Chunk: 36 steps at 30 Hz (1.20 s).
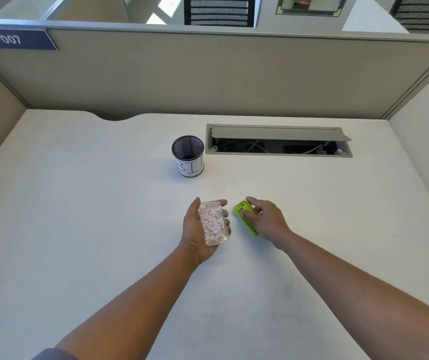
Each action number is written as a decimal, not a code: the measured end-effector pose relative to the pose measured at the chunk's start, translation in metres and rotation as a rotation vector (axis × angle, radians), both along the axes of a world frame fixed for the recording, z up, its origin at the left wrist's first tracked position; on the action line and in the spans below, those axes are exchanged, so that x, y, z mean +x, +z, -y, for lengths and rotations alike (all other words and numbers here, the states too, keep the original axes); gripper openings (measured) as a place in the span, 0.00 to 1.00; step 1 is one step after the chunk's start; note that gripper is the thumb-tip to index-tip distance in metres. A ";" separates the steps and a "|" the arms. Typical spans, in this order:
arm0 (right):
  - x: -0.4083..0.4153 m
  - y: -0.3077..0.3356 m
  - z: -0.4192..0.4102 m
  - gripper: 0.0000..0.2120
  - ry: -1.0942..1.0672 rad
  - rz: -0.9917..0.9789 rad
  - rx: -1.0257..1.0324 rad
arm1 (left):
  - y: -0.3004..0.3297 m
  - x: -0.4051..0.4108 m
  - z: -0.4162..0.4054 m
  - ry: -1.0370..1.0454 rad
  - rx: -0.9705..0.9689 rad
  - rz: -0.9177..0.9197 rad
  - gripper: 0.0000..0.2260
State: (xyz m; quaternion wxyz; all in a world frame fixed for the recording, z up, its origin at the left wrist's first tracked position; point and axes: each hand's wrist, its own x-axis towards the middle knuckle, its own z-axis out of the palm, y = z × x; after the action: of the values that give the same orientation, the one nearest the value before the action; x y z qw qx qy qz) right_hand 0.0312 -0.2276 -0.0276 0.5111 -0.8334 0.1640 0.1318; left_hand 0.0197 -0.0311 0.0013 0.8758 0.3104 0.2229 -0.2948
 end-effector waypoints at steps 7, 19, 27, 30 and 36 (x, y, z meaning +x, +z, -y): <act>0.005 -0.008 -0.002 0.29 0.044 0.013 -0.172 | -0.001 0.003 -0.001 0.009 -0.004 -0.001 0.28; -0.017 0.017 -0.025 0.22 0.029 0.317 -0.421 | 0.007 0.006 -0.001 0.023 -0.031 0.007 0.28; -0.026 0.060 -0.058 0.04 -0.015 0.206 0.405 | 0.025 0.028 0.000 0.171 0.003 0.056 0.27; -0.025 0.062 -0.063 0.06 -0.056 0.100 0.530 | 0.029 0.035 0.000 0.209 -0.013 0.065 0.26; -0.019 0.062 -0.071 0.07 -0.211 0.070 0.636 | 0.032 0.043 0.002 0.235 -0.038 0.086 0.24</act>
State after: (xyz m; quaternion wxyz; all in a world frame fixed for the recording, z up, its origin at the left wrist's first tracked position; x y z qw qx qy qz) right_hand 0.0124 -0.1565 0.0349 0.7617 -0.6145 0.1824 0.0940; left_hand 0.0629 -0.0329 0.0332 0.9189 0.2779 0.2142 -0.1805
